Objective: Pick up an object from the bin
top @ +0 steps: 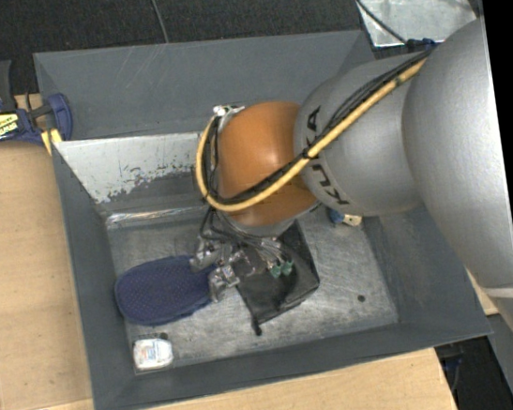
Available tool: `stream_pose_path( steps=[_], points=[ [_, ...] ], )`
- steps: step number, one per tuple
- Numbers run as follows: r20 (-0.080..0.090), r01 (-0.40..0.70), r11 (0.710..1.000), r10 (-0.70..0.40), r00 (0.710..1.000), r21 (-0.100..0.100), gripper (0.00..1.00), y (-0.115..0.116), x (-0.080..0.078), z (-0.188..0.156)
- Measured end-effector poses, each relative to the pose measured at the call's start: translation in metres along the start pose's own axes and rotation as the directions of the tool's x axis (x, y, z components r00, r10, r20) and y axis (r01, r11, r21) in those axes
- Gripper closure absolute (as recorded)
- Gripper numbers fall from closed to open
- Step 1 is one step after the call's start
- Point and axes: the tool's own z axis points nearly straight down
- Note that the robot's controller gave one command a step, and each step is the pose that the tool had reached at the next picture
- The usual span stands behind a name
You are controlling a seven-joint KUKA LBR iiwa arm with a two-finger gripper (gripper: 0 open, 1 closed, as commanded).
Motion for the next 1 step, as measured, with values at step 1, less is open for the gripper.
stream_pose_path(
  steps=[1],
  points=[
    [0.005, 0.071, 0.997, -0.071, 0.997, 0.003, 1.00, -0.0124, -0.0114, -0.1126]
  ],
)
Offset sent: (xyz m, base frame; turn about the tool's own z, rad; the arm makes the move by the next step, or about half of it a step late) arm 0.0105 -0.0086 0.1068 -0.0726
